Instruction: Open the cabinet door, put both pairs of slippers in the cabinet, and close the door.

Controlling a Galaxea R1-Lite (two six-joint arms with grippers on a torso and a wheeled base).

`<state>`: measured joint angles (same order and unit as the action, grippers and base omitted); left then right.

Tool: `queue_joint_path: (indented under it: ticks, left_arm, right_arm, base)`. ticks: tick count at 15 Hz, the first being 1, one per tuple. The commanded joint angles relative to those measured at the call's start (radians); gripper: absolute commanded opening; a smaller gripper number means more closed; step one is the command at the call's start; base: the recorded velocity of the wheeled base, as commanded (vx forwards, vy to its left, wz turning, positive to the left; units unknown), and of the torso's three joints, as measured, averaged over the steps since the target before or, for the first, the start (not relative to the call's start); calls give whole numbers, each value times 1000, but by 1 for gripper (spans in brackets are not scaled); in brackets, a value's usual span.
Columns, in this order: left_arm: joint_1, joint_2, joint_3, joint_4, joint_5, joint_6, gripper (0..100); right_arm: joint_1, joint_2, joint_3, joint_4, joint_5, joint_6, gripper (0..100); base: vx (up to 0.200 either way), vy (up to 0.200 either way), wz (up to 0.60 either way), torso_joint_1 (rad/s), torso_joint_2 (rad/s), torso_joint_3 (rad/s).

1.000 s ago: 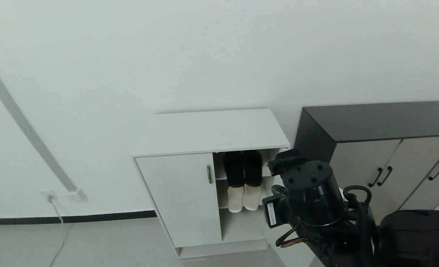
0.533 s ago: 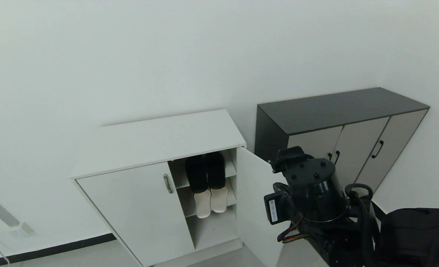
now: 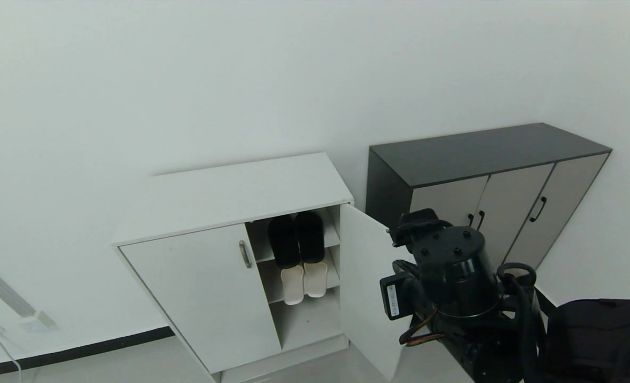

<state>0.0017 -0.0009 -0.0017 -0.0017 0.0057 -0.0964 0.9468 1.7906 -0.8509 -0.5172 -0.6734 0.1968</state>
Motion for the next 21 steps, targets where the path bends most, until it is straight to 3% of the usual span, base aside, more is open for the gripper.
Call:
queue_joint_path:
  ticks: [1,3,4,8,12,14,21]
  left_arm:
    - [0,1,0,0,0,0,0]
    - [0,1,0,0,0,0,0]
    - [0,2,0,0,-1,1,0]
    - [0,1,0,0,-1,3,0]
    - [0,1,0,0,0,1,0]
    - [0,1,0,0,0,1,0]
    - [0,1,0,0,2,-2,0]
  right_arm:
    - [-20,4,-5,0,0,-2,0]
    - [-37,7,-7,-20,9,0,0]
    - [-77,7,-25,-38,67,-11,0]
    - [-293,115,-218,45,183,-30,0]
    - [-395,263,-372,66,252,0,0]
    - [-421,312,-402,66,299,1,0]
    - [-465,432,-482,68,304,18,0]
  base:
    - [0,0,0,0,0,0]
    - [0,0,0,0,0,0]
    - [0,0,0,0,0,0]
    - [0,0,0,0,0,0]
    - [0,0,0,0,0,0]
    - [0,0,0,0,0,0]
    - [0,0,0,0,0,0]
